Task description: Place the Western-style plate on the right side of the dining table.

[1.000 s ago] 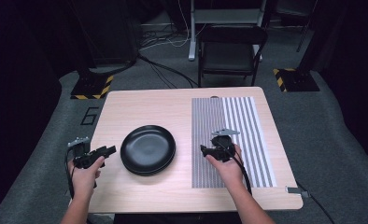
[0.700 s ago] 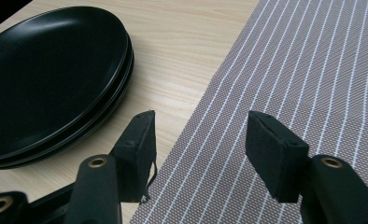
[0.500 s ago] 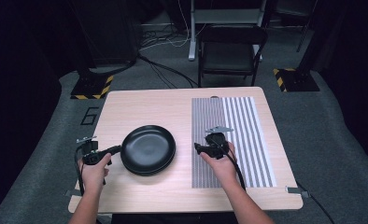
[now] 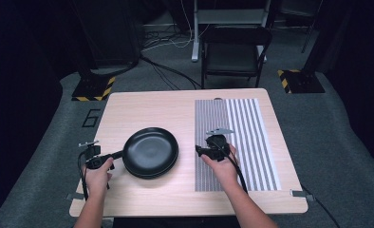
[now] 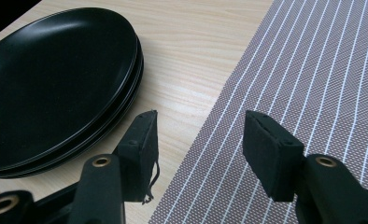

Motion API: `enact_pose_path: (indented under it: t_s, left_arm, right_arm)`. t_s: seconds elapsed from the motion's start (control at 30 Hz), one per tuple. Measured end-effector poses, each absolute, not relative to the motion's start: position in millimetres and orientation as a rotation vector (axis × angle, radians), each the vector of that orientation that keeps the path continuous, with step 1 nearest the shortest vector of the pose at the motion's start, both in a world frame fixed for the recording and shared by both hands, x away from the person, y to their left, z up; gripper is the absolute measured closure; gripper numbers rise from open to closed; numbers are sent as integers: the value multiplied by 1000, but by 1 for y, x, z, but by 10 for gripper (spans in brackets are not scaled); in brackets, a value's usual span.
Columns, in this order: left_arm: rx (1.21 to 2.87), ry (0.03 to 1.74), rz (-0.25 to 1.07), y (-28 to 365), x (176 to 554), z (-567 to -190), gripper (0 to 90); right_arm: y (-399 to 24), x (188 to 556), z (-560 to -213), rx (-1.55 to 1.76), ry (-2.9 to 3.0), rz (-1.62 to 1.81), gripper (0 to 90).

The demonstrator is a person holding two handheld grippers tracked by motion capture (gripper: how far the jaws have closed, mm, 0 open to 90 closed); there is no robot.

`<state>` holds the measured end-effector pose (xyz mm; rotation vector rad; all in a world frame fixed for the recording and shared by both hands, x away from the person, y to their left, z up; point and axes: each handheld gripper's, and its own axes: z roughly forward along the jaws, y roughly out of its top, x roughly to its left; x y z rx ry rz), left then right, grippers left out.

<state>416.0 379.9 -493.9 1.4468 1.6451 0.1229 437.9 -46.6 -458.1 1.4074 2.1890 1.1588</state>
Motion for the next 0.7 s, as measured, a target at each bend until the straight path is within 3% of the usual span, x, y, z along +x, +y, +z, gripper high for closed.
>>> enact_pose_path:
  t_s: [0.7]
  left_arm:
    - [1442, 1612, 107, 377, 416, -497, 829]
  right_arm:
    - [-7, 455, -479, 1546, 2215, 1308, 565]
